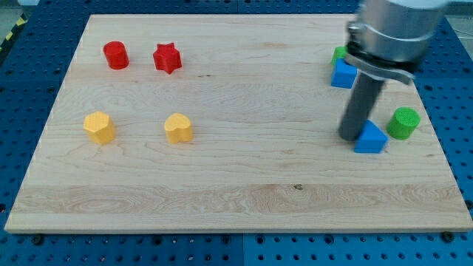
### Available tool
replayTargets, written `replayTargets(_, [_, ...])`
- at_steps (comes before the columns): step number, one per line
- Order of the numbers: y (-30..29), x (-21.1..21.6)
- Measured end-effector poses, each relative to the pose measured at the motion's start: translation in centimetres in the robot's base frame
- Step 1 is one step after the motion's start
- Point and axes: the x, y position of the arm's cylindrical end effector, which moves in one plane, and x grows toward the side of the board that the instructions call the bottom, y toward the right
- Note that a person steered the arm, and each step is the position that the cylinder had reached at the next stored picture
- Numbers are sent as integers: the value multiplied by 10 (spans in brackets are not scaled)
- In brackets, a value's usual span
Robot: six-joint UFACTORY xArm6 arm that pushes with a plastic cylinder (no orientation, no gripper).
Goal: Join green star and the blue triangle
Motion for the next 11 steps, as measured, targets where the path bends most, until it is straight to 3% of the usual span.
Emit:
replayTargets(3, [-17,20])
replayTargets(4, [-2,43])
replayTargets(7, [64,47])
replayTargets(8, [11,58])
replayTargets(9, [-49,43])
replayTargets(10, [-53,12])
replayTargets(11, [-14,7])
